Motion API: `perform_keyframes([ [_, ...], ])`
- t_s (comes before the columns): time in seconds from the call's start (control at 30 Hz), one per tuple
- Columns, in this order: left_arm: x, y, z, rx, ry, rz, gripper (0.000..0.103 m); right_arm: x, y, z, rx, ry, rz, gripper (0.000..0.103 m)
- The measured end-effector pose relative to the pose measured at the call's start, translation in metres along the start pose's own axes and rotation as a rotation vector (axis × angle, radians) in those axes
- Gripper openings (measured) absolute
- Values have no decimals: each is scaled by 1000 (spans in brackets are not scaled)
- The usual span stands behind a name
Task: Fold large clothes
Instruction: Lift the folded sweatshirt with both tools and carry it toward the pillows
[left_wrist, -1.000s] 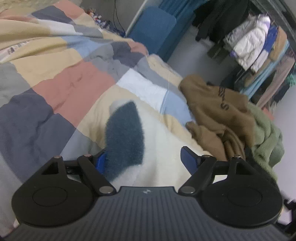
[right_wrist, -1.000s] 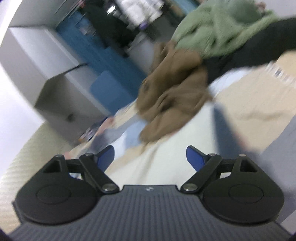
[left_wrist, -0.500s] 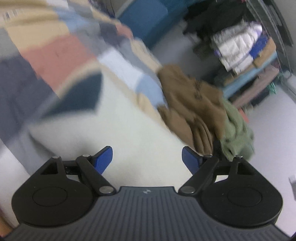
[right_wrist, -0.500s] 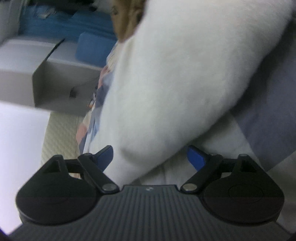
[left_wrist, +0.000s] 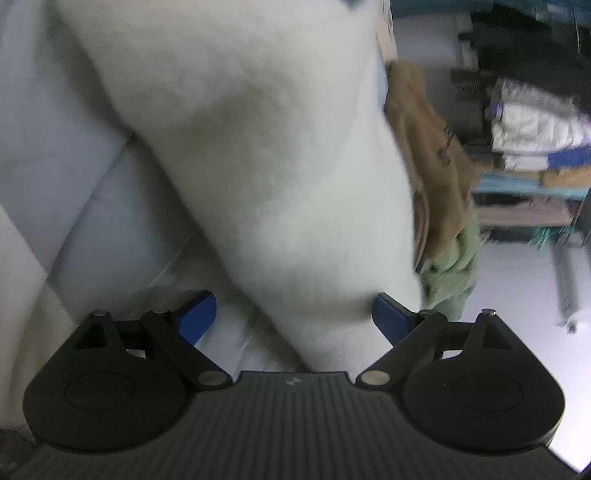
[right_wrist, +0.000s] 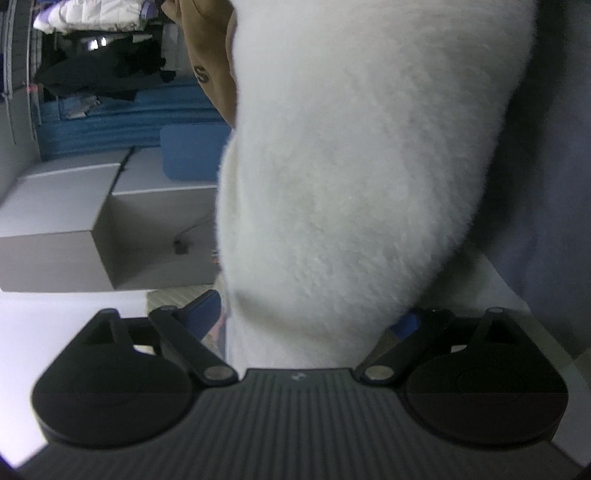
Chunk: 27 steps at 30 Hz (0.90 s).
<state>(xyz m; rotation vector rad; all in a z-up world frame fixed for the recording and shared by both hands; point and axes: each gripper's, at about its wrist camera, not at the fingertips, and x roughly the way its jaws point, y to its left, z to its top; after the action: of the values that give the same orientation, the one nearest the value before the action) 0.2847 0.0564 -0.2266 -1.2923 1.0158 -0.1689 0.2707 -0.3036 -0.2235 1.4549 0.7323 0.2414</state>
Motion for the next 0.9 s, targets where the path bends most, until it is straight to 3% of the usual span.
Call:
perform_keyframes([
  [0.23,-27,16,24,-76,-240,-25,93,-5,-6,4,-5,-53,-50,95],
  [0.37,-26,27,32,-139,-249,-46,92,-9,-12,15,27,-146,-85,94],
  [0.57,-31,15,31,-15,-297,51,76,4,-4,26,-35,-176,-95,95],
  [0.7,-33,7,25,40,-327,56,59,5,4,29,-126,-184,-156,75],
  [0.8,-36,1,20,70,-337,56,53,1,22,25,-262,-194,-187,57],
  [0.9,-41,-2,24,65,-325,46,50,-4,40,21,-356,-208,-190,50],
])
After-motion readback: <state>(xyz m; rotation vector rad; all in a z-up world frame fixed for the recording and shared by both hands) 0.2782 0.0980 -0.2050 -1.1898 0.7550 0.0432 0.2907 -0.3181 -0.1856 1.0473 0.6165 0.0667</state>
